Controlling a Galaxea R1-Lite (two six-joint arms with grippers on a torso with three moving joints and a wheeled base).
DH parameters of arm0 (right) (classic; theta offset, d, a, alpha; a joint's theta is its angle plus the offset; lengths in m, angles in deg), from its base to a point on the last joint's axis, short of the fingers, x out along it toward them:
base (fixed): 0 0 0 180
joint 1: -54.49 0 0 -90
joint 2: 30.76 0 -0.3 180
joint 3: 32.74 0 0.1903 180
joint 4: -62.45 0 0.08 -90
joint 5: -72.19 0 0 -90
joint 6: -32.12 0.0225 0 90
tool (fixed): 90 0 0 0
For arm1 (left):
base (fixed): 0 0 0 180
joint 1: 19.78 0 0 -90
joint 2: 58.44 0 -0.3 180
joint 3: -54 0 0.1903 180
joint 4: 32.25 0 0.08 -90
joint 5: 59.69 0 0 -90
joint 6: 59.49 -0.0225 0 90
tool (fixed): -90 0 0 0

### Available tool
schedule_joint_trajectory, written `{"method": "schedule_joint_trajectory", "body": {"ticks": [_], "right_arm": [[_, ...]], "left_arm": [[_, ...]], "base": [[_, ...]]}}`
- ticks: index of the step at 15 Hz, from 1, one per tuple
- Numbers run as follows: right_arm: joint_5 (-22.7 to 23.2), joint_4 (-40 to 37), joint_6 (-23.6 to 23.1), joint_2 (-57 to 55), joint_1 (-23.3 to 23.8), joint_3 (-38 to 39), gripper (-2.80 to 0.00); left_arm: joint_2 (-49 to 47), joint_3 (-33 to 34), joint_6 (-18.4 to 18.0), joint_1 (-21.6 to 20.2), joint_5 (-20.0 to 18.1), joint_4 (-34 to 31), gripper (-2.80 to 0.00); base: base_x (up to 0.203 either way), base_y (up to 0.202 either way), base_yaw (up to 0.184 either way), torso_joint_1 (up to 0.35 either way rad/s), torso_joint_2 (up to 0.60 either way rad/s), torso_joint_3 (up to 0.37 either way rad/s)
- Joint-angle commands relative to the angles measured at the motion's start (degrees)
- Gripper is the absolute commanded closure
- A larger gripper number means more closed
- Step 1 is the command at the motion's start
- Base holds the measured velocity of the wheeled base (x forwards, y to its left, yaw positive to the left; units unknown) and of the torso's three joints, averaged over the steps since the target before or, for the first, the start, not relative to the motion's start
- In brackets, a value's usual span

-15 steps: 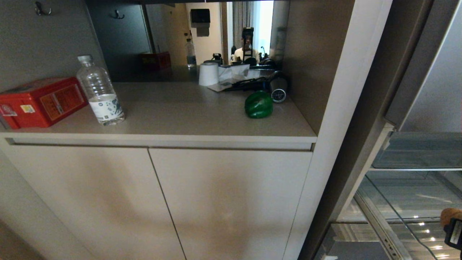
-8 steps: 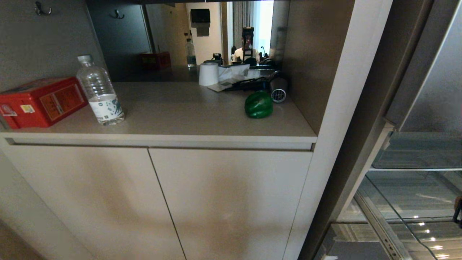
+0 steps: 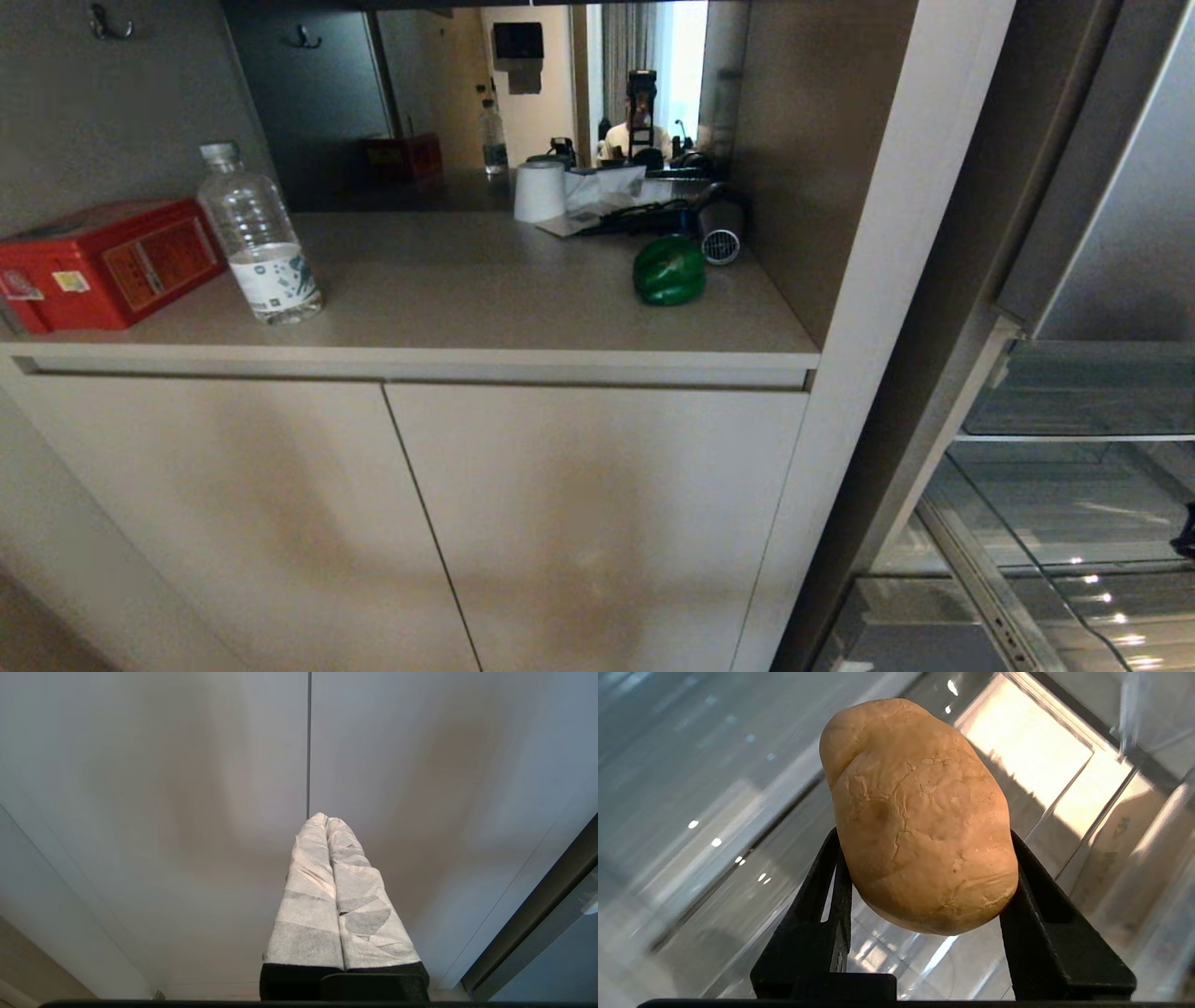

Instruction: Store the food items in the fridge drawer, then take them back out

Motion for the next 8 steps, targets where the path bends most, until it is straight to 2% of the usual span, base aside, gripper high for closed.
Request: {"method": "schedule_joint_trajectory", "body": {"ticks": [1, 2, 8], "right_arm": [[0.82, 2.21, 0.05, -4.67, 2.36, 0.49, 0.00], [1.18, 3.05, 0.01, -5.78, 3.24, 0.54, -2.80], [2.34, 4.40, -0.36, -6.45, 3.77, -0.08, -2.80]], "left_arm": [[0.01, 0.00, 0.01, 0.00, 0.01, 0.01, 0.00], [0.01, 0.00, 0.01, 0.00, 0.01, -0.07, 0.00], [0.01, 0.00, 0.01, 0.00, 0.01, 0.00, 0.00]], "base": [[0.000, 0.000, 0.000, 0.000, 0.00, 0.000], [0.000, 0.000, 0.000, 0.000, 0.00, 0.000], [0.000, 0.000, 0.000, 0.000, 0.00, 0.000]]}}
